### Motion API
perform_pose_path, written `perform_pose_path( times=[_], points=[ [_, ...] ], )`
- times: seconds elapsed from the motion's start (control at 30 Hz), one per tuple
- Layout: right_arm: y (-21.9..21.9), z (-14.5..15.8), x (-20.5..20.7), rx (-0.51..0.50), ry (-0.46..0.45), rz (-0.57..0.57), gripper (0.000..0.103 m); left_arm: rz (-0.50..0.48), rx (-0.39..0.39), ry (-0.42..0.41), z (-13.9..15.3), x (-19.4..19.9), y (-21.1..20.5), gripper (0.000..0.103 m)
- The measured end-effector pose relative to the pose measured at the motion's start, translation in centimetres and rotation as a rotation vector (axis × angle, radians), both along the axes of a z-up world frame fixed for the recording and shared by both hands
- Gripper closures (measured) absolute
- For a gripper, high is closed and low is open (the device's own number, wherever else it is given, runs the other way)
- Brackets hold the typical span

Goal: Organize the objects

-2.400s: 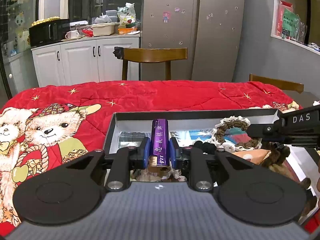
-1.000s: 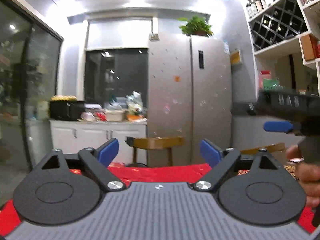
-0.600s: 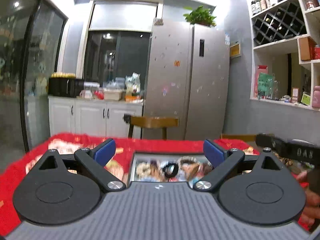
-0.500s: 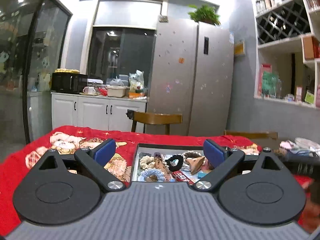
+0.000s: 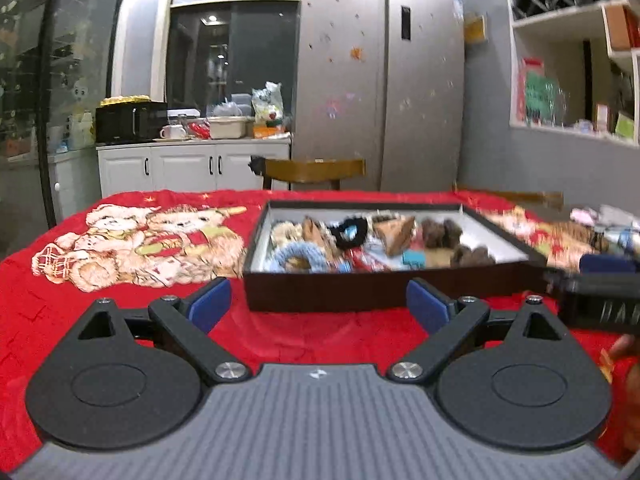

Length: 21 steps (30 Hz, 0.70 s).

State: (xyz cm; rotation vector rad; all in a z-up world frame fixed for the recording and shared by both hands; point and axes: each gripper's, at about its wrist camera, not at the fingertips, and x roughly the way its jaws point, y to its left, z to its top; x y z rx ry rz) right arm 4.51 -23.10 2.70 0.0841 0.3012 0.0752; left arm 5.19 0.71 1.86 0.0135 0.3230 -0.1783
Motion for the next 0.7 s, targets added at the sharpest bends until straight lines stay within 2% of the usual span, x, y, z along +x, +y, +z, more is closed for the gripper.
perform_pose_path(
  times=[0.1, 0.23, 0.7],
  points=[
    [-0.3, -0.1, 0.2, 0.011, 0.013, -0.004, 0.000, 0.012, 0.026, -0.003, 0.0, 0.1, -0.4, 0.006],
    [0.1, -0.3, 0.3, -0.010, 0.017, 0.010, 0.000, 0.013, 0.018, -0.017, 0.3, 0.0, -0.4, 0.006],
    [0.0, -0.3, 0.6, -0.005, 0.035, 0.015, 0.000, 0.036, -0.001, 0.054, 0.1, 1.1, 0.3, 0.006]
  ],
)
